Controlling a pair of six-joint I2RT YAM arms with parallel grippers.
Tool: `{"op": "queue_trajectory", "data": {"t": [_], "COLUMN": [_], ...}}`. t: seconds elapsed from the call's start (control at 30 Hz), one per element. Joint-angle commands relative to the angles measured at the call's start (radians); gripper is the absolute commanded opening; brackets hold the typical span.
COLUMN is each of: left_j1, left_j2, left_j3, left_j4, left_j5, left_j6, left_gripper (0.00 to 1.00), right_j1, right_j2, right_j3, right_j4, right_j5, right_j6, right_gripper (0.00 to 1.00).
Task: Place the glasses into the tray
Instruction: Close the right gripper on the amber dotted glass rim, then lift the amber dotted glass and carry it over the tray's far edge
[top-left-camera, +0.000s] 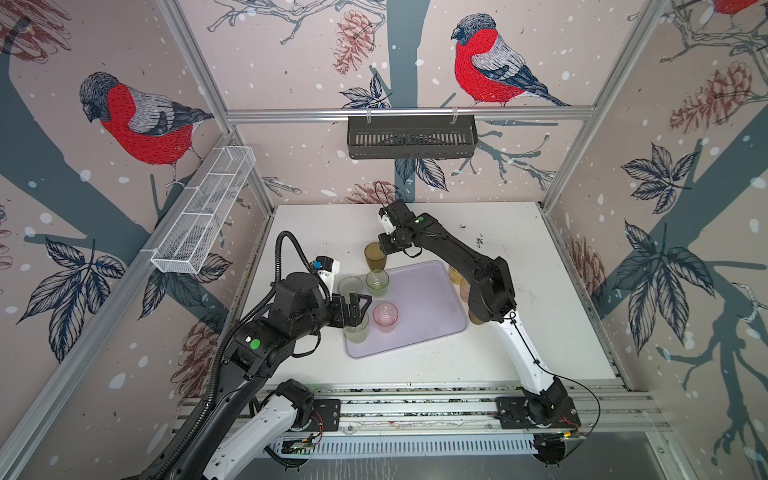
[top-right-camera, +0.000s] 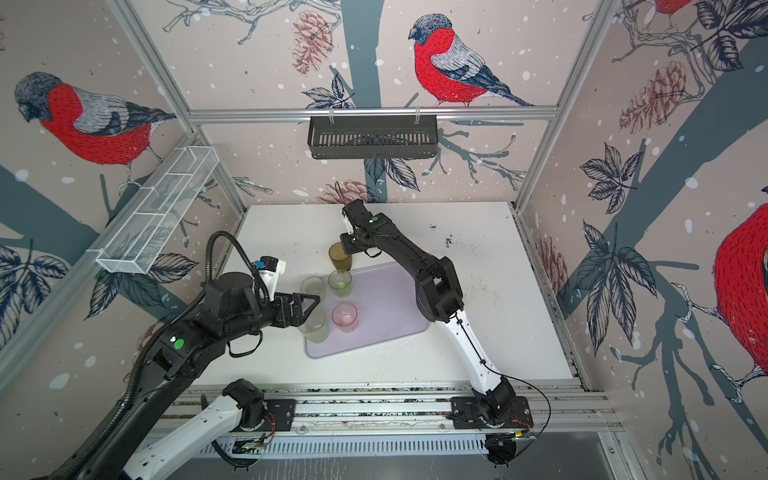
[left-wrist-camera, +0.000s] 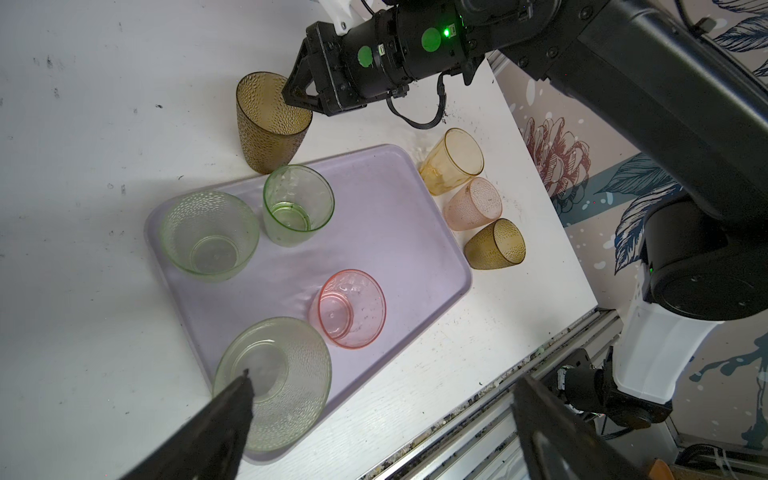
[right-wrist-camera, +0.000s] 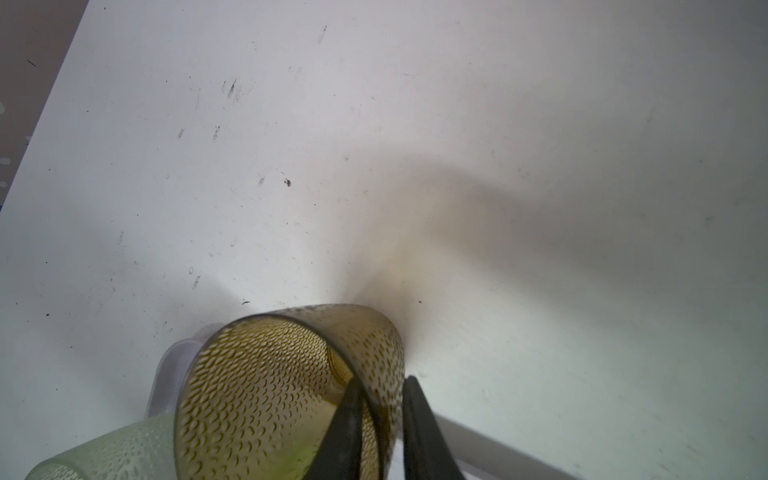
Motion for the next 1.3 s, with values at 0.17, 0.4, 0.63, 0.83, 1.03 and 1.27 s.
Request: {"op": "queue_trajectory", "data": {"t": [0.17,0.4,0.63,0.83,1.03,1.27], "left_j1": [-0.001,0.000,0.000,0.000,0.000,-0.001], "left_j2": [-0.024,-0.034,-0.043,-0.048,-0.048,-0.069], "left_j3": [0.000,0.004,-0.005,-0.007,-0.016,-0.058], "left_j4": [0.009,0.007,0.004,0.006,-0.003,0.020], "left_j5": [-0.011,-0.017,-0.021,-0.022,-0.041,-0.035], "left_j6": [-0.018,-0.025,-0.031,-0.034,-0.039,-0.054], "left_gripper": [0.97,0.97,0.97,0.97,0.97,0.96], "right_j1": [0.002,0.003,0.008,0.010,0.012,0.011], "right_j2": [-0.007,-0.012,-0.024,-0.037,-0.063,-0.134], "right_j3": [0.005,0.005,0.005,0.002,-0.001,-0.031], "right_j4": [0.002,0.003,-0.014,-0.014,-0.023,-0.047], "right_j5": [0.014,0.017,0.051,0.063,0.070,0.117], "right_j6": [-0.006,-0.010,-0.030,-0.033,-0.038,-0.049], "right_gripper": [0.17,0.15,0.11,0.09,0.03,0.01]}}
